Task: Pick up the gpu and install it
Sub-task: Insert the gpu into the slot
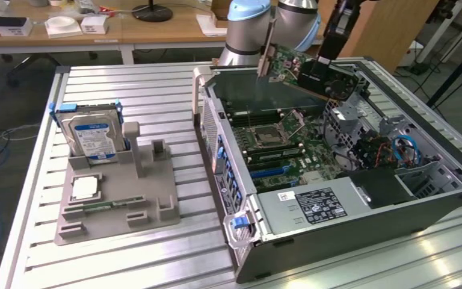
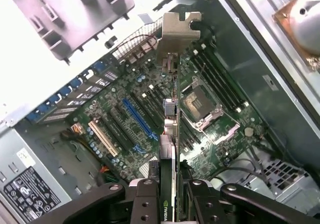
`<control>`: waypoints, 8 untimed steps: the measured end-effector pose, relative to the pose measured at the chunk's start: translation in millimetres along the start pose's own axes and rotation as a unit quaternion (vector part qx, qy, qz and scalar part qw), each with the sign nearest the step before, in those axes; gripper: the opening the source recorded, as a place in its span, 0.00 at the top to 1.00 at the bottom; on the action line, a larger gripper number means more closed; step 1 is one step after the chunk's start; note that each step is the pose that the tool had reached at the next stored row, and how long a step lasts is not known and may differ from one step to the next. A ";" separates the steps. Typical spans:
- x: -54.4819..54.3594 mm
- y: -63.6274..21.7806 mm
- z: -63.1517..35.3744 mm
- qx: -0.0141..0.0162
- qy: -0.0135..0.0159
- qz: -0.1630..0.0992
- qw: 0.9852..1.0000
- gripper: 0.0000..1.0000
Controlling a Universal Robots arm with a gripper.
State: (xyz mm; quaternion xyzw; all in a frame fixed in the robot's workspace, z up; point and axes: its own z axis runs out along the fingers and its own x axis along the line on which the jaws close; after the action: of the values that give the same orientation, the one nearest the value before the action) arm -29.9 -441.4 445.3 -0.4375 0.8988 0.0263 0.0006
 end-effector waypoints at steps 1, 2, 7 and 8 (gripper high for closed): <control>0.0 0.0 0.0 0.000 0.000 -0.007 1.000 0.74; 0.0 0.0 0.0 0.000 0.001 -0.015 1.000 0.74; 0.0 0.0 0.1 -0.001 0.002 -0.050 0.999 0.74; 0.0 0.0 0.1 -0.001 0.003 -0.057 0.998 0.74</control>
State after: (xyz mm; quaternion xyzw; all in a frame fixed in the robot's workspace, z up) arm -29.9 -441.4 445.2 -0.4885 0.8722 0.0263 -0.0009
